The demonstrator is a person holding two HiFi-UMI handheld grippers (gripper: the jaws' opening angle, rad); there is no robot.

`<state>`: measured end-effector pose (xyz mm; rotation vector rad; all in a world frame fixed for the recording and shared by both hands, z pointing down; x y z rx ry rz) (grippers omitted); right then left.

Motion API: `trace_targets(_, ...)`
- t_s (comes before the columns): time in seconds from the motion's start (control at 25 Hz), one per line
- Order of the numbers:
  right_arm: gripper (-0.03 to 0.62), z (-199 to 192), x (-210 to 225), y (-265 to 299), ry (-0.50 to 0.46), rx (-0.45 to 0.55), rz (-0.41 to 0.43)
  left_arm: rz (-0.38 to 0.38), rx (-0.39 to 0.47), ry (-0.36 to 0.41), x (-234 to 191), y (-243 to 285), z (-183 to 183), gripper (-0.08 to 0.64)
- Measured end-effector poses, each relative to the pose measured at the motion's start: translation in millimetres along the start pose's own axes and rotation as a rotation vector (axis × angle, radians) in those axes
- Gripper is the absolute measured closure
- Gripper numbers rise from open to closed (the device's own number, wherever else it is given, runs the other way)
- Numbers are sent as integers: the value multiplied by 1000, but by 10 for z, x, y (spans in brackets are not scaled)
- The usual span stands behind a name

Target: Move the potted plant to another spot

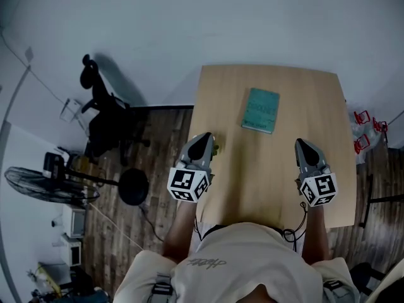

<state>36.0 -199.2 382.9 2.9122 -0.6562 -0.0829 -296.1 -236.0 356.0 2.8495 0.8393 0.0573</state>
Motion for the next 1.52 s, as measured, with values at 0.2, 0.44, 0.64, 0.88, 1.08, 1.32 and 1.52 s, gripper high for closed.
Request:
trace_targets(0.2, 591, -14, -56, 12, 3, -18, 7, 11, -3, 4, -9, -87, -69, 540)
trace_targets(0.44, 591, -35, -131, -17, -4, -29, 18, -2, -11, -1, 22, -94, -142, 540)
trace_targets(0.64, 591, -67, -162, -73, -2, -44, 19, -16, -17, -13, 65, -124, -204, 540)
trace_targets(0.88, 591, -61, -245, -124, 6, -34, 30, -17, -14, -14, 80, -220, -226, 540)
trace_targets(1.08, 591, -28, -300, -156, 1, -20, 38, -23, -9, 0, 120, -296, -195, 540)
trace_targets(1.32, 591, 29, -353, -207, -8, -2, 51, -17, -5, 6, 130, -366, -168, 540)
trace_targets(1.52, 591, 23, -362, -268, 3, 2, 58, -20, -11, 5, 191, -421, -198, 540)
Point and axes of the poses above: the fingertips, and each gripper's own axes: y forward along the fingers, x to its right, z out of its top, the point moved 7 cm from there along -y, backward along the fingers, and after that the axes turned 8 degrees about -x, right-handed, at the moved point
